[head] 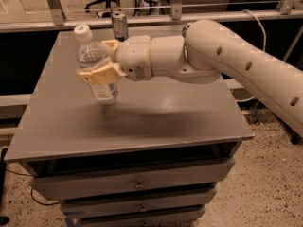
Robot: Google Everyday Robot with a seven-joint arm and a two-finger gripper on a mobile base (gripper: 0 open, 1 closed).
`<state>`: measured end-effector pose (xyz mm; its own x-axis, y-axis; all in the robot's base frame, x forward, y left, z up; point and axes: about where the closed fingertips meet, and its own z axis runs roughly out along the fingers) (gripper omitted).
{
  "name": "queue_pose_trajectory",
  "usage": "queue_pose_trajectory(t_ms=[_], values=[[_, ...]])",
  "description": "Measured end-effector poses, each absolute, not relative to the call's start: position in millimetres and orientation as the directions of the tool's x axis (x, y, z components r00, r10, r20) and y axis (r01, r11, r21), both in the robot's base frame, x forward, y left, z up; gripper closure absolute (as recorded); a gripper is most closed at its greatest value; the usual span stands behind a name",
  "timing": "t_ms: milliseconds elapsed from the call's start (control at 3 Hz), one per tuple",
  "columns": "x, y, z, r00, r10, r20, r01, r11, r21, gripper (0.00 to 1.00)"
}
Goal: Move blue plastic bottle near redbull can
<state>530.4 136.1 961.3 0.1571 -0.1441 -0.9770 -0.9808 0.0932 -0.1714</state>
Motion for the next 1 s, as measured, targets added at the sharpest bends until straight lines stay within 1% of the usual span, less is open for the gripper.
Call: queue_pose_trajectory(t_ms=[333, 667, 1000], values=[[549, 121, 980, 0.233, -0.176, -0.956, -0.957, 0.132, -0.257, 1.0], [586, 89, 1000, 0.279, -0.192, -0.941, -0.928, 0.2, -0.316, 1.0], [627, 59, 1006, 0.281, -0.145, -0.949, -0.904, 0.293, -0.312, 1.0]])
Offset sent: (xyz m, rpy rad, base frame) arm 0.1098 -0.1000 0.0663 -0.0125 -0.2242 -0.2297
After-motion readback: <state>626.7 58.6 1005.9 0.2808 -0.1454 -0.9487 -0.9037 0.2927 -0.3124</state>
